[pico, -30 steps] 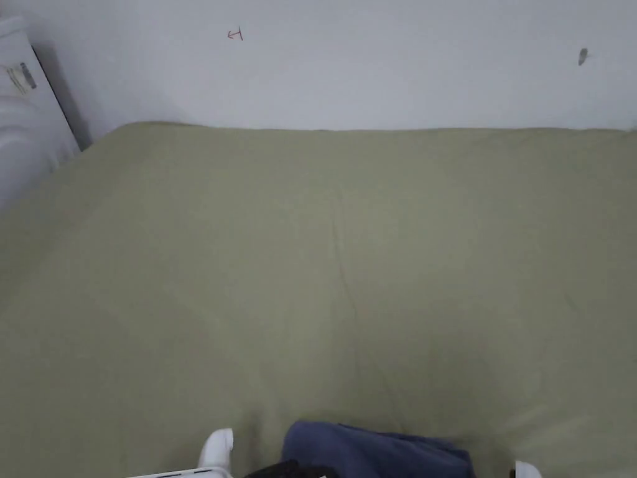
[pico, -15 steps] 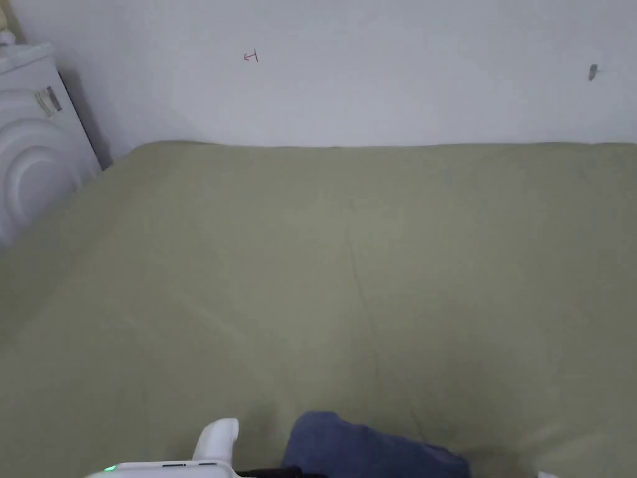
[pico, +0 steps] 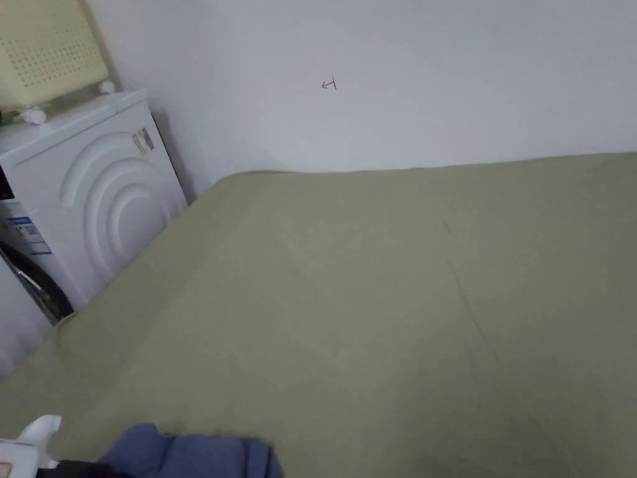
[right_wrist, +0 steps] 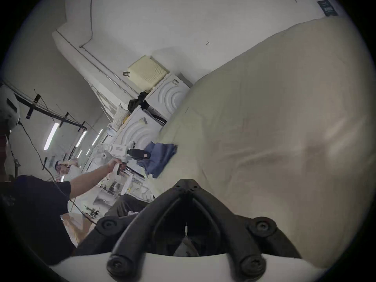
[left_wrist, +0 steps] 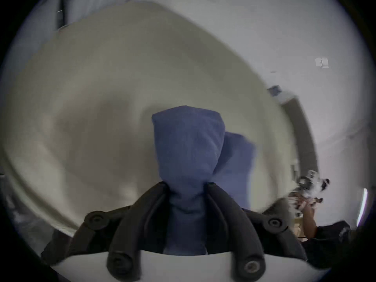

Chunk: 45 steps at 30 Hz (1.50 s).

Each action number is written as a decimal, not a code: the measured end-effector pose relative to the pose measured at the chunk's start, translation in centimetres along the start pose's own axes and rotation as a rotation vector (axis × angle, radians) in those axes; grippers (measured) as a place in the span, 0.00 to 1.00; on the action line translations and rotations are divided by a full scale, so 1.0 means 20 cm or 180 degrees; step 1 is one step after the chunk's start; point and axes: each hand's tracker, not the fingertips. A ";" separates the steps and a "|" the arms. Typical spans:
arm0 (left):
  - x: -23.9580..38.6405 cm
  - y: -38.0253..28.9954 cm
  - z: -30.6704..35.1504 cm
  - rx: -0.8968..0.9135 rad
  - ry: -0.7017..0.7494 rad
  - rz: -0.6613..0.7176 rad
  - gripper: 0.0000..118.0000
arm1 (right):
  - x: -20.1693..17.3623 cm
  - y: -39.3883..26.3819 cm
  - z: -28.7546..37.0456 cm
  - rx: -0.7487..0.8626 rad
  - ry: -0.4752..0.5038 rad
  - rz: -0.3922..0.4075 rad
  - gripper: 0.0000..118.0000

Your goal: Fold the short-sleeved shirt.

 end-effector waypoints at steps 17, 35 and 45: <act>0.70 -0.29 0.80 0.1558 0.0177 0.0157 0.91 | -0.31 0.14 0.41 0.0309 -0.0533 0.0643 0.02; 2.85 -1.33 -0.01 0.2864 0.0664 -0.1816 0.00 | -0.67 0.11 0.82 0.1413 -0.3205 0.1623 0.04; 2.90 -1.40 0.01 0.2857 0.0626 -0.1732 0.00 | -0.75 0.00 0.86 0.1816 -0.3375 0.1524 0.04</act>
